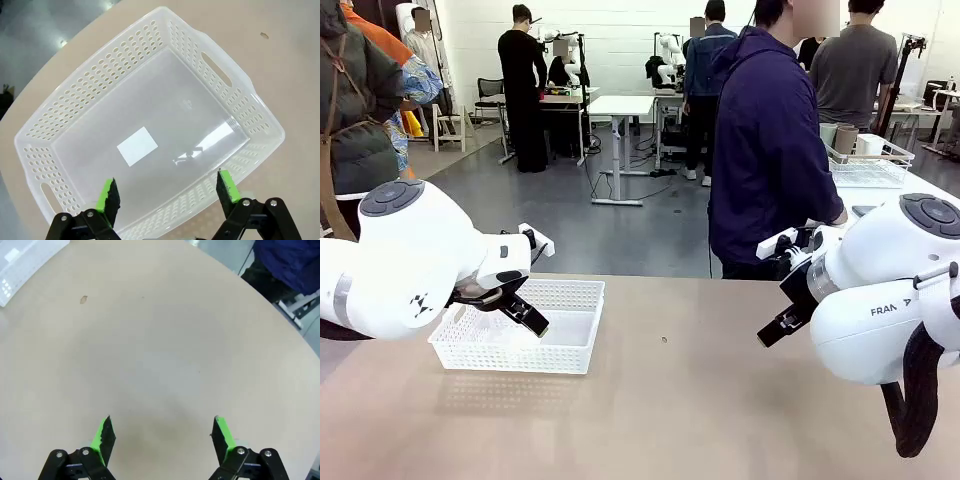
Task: Clean and organize the cups into the basket.
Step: Pick up the Organizing basket and move it to the center of the table, then pick up the Reusable plastic cup from the right side of the table and place it inside the Organizing basket.
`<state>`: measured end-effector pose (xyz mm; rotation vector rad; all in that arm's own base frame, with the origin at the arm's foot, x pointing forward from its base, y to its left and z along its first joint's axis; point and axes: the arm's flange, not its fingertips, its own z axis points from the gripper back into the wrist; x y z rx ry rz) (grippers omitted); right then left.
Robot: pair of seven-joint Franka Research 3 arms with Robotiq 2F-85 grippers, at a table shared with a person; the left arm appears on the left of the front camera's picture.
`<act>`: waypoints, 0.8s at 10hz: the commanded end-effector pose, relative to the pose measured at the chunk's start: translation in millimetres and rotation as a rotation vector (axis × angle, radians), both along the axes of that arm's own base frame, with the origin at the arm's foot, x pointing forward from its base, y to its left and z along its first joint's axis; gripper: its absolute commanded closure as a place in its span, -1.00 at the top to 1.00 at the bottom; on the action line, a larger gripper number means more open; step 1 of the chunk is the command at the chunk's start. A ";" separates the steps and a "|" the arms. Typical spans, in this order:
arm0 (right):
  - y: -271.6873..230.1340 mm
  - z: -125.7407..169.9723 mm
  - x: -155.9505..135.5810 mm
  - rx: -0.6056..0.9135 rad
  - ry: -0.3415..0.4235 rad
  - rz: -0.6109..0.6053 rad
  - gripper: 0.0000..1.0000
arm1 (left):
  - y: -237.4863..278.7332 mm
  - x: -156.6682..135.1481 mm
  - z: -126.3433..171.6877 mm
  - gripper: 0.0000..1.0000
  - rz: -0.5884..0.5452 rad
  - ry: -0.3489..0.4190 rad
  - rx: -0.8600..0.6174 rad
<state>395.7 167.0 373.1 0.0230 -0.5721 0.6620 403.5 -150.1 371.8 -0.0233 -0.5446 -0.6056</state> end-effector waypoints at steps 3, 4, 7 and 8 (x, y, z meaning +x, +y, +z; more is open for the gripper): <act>0.0 0.0 0.0 0.000 0.000 0.000 1.00 | -0.1 -0.1 0.0 1.00 0.000 0.000 0.000; 0.0 0.0 0.0 0.000 0.000 0.000 1.00 | -0.1 -0.1 0.0 1.00 0.000 0.000 0.000; 0.0 0.0 0.0 0.000 0.000 0.000 1.00 | -0.1 -0.1 0.0 1.00 0.000 0.000 0.000; 0.0 0.0 0.0 0.000 0.000 0.000 1.00 | -0.1 -0.1 0.0 1.00 0.000 0.000 0.000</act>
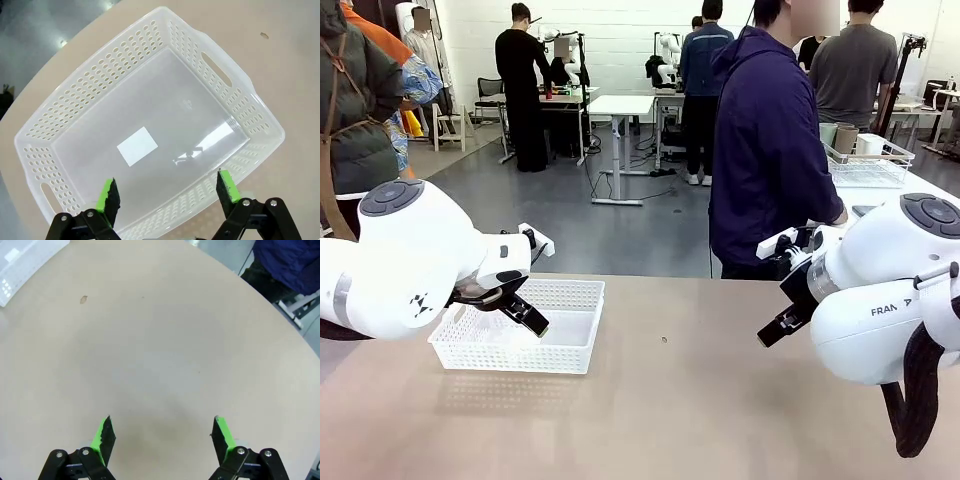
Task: Clean and organize the cups into the basket.
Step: Pick up the Organizing basket and move it to the center of the table, then pick up the Reusable plastic cup from the right side of the table and place it inside the Organizing basket.
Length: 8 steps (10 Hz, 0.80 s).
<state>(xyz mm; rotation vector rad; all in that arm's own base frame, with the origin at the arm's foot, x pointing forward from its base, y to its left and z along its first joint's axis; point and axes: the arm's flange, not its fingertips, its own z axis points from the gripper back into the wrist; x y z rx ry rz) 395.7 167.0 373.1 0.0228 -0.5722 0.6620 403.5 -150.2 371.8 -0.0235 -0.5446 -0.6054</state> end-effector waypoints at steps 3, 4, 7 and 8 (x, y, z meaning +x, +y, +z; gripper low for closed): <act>0.0 0.0 0.0 0.000 0.000 0.000 1.00 | 0.0 0.0 0.0 1.00 0.000 0.000 0.000; 0.0 0.0 0.0 0.000 0.000 0.000 1.00 | 0.0 0.0 0.0 1.00 0.000 0.000 0.000; 0.0 0.0 0.0 0.000 0.000 0.000 1.00 | -0.6 -20.9 27.1 1.00 -0.061 -0.054 0.036; -8.6 18.7 -33.0 -0.008 -0.037 -0.034 1.00 | 2.0 -42.4 55.4 1.00 -0.073 -0.068 0.045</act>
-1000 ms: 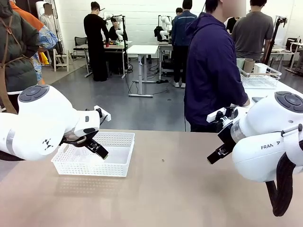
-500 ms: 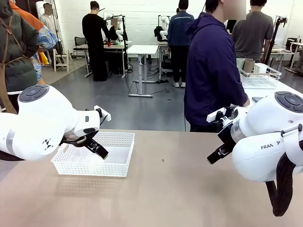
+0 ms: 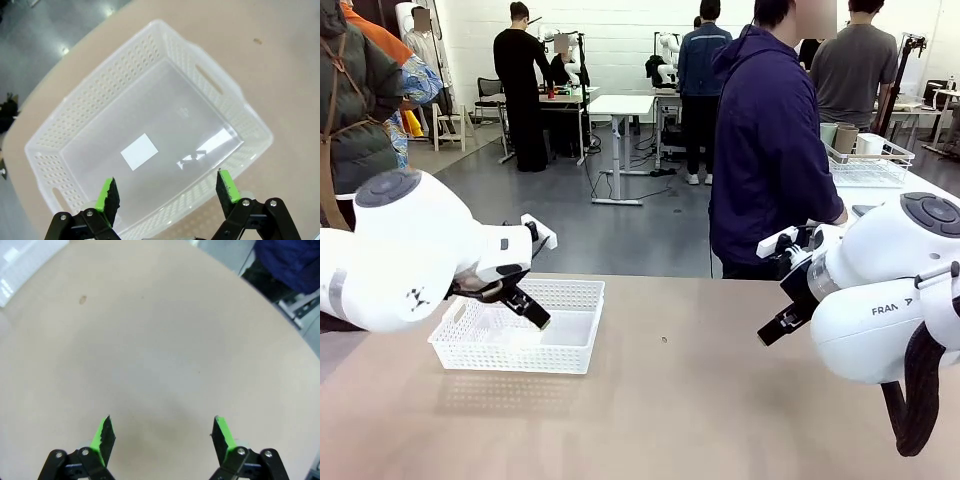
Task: Clean and organize the cups into the basket.
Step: Pick up the Organizing basket and move it to the center of the table, then pick up the Reusable plastic cup from the right side of the table and place it inside the Organizing basket.
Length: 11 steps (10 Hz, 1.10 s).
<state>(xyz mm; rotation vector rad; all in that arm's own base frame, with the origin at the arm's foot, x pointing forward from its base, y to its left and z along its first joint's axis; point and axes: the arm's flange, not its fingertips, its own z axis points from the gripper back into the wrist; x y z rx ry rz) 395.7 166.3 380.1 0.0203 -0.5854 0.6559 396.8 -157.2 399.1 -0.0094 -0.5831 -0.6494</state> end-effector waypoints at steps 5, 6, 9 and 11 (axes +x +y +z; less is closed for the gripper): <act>-30.3 51.2 -203.1 -0.136 -0.024 -0.090 1.00 | 15.8 -146.8 86.9 1.00 -0.075 -0.022 0.141; -33.2 50.1 -223.0 -0.135 -0.030 -0.105 1.00 | 20.4 -156.5 85.2 1.00 -0.068 -0.012 0.132; 21.3 129.1 -104.9 -0.153 -0.033 -0.086 1.00 | -3.7 -106.1 133.8 1.00 -0.071 -0.017 0.134; 21.3 129.1 -104.9 -0.153 -0.033 -0.086 1.00 | -3.7 -106.1 133.8 1.00 -0.071 -0.017 0.134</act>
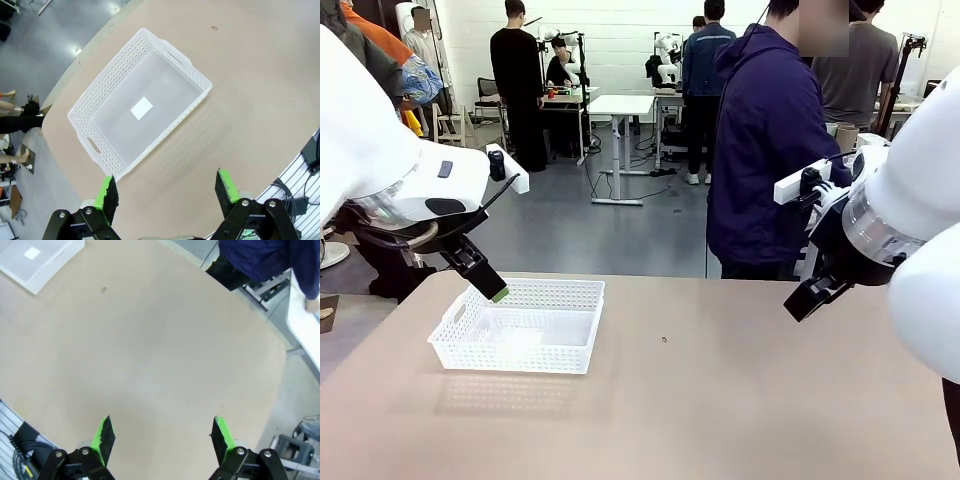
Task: Clean and organize the cups into the basket.
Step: Pick up the Organizing basket and move it to the center of the table, then pick up the Reusable plastic cup from the right side of the table and place it inside the Organizing basket.
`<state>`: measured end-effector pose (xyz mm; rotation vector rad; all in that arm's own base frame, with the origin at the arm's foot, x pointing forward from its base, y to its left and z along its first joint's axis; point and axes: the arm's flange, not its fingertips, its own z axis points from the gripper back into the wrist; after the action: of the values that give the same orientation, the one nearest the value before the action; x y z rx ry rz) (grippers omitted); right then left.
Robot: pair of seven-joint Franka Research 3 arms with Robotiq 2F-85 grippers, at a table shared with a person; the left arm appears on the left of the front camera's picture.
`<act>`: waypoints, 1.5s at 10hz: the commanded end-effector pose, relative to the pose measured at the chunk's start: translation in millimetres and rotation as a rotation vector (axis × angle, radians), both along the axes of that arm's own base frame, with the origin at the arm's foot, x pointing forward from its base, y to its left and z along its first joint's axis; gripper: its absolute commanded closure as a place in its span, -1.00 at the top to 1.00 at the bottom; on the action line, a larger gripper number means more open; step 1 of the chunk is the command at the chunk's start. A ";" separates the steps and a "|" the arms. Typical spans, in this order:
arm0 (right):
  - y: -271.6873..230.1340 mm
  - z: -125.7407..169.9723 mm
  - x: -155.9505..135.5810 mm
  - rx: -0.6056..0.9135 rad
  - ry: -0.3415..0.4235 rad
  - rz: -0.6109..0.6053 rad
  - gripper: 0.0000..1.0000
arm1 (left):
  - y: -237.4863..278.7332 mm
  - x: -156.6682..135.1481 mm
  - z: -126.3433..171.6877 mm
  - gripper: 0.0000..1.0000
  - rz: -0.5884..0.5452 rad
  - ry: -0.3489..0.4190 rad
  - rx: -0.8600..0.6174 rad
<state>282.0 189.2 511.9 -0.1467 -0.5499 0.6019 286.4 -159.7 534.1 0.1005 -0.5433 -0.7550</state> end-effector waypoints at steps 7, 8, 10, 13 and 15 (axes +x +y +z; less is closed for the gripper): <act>-193.7 9.7 15.0 1.281 0.415 0.010 1.00 | 162.9 30.5 29.9 1.00 0.227 0.357 -0.947; -223.3 1.8 19.3 1.406 0.448 0.013 1.00 | 190.3 34.5 22.4 1.00 0.264 0.422 -1.035; -281.3 -20.7 26.2 1.581 0.487 -0.001 1.00 | 249.0 41.1 4.5 1.00 0.404 0.458 -1.128; -363.6 -51.2 8.3 1.716 0.517 -0.107 1.00 | 310.4 18.1 -14.7 1.00 0.454 0.479 -1.246; -397.3 -52.5 -19.6 1.717 0.458 -0.202 1.00 | 341.2 -0.9 -18.7 1.00 0.499 0.451 -1.265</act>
<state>268.4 -206.9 449.7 1.5569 -0.4070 -0.1641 290.7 175.0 512.2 -1.0398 -0.4204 0.1598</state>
